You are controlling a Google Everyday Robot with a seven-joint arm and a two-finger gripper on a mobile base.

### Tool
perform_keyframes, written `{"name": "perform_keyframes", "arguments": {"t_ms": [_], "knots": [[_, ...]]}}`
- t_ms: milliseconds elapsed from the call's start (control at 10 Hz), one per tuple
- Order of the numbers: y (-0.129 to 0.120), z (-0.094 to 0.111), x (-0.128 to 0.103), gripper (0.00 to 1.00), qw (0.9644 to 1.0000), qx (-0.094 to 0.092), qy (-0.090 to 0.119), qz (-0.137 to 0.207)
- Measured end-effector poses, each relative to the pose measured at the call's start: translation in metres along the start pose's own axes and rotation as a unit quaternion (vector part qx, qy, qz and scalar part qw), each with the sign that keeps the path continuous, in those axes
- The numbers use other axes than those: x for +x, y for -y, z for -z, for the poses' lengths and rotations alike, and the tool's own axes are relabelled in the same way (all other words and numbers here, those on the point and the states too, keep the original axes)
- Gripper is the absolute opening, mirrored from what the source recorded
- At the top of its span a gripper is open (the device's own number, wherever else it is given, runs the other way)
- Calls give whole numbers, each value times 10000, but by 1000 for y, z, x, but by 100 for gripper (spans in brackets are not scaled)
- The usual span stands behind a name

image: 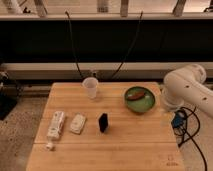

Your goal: Knock the eraser over

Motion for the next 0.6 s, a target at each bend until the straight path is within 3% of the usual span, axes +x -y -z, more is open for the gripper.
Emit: {"name": "perform_keyframes", "arguments": {"t_ms": [400,600], "knots": [[-5,-7,-14,80,9998,-27,-56,200],[-11,-15,-38,80,9993,-94,-77,353]]}}
